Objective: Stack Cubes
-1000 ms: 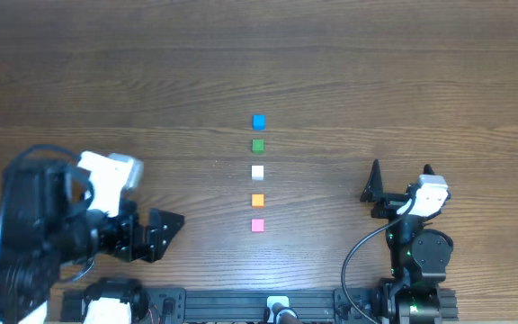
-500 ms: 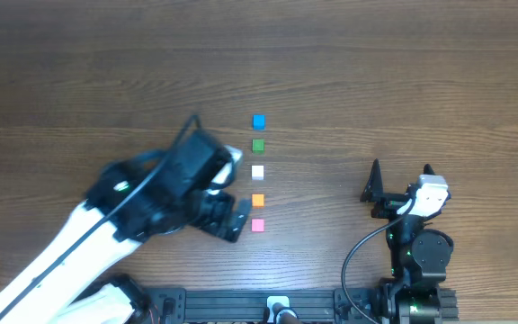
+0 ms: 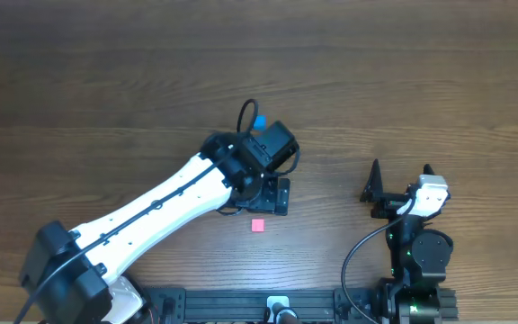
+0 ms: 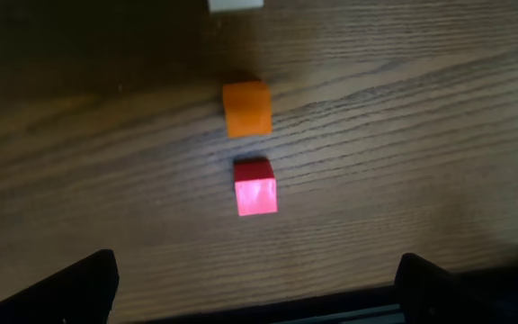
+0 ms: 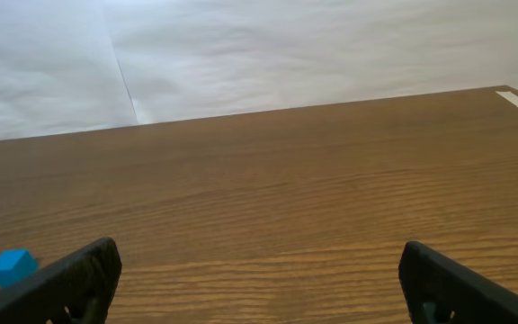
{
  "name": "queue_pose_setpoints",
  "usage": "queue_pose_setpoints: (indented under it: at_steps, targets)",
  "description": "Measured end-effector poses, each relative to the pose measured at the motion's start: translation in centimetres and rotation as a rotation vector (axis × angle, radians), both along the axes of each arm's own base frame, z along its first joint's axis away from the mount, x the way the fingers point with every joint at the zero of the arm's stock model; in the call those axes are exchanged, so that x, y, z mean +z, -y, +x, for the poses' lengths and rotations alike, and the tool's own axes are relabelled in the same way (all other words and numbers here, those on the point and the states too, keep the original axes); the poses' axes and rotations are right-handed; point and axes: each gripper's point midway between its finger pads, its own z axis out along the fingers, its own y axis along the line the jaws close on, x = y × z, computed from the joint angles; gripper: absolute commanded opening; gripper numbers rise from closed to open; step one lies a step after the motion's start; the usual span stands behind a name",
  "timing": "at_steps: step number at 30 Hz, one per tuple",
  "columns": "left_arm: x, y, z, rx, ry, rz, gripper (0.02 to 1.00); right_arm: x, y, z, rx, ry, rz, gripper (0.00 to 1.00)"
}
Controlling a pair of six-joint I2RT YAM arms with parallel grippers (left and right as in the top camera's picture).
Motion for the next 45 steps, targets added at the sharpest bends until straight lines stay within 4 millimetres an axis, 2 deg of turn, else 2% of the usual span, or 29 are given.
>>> queue_pose_setpoints:
  at_steps: [6, 12, 19, 26, 32, 38, 45]
  targets:
    - [-0.5, 0.7, -1.4, 0.061, -0.019, 0.008, 1.0, 0.0, 0.0, 0.0, 0.0, 0.0, 0.0, 0.991]
    - [-3.4, 0.6, -2.4, 0.111, -0.03, 0.012, 1.0, 0.0, 0.0, 0.0, 0.0, 0.0, 0.001, 0.991]
    - [-5.9, 0.4, -2.6, 0.134, -0.023, -0.003, 1.0, 0.0, 0.0, 0.0, 0.0, 0.0, 0.0, 0.991]
    - [-7.5, -0.2, -2.9, 0.119, -0.005, 0.021, 0.996, 0.0, 0.0, 0.0, 0.0, 0.0, 0.0, 0.993]
    - [-9.3, 0.2, -2.8, 0.11, -0.013, 0.048, 0.998, 0.0, 0.0, 0.0, 0.0, 0.0, 0.0, 0.991]
    - [-9.8, 0.3, -2.8, 0.108, -0.014, 0.05, 0.998, 0.0, 0.0, 0.0, 0.0, 0.0, 0.0, 0.993]
    - [-10.3, 0.2, -2.7, 0.105, -0.015, 0.066, 0.875, 0.0, 0.0, 0.0, 0.0, 0.0, 0.0, 0.991]
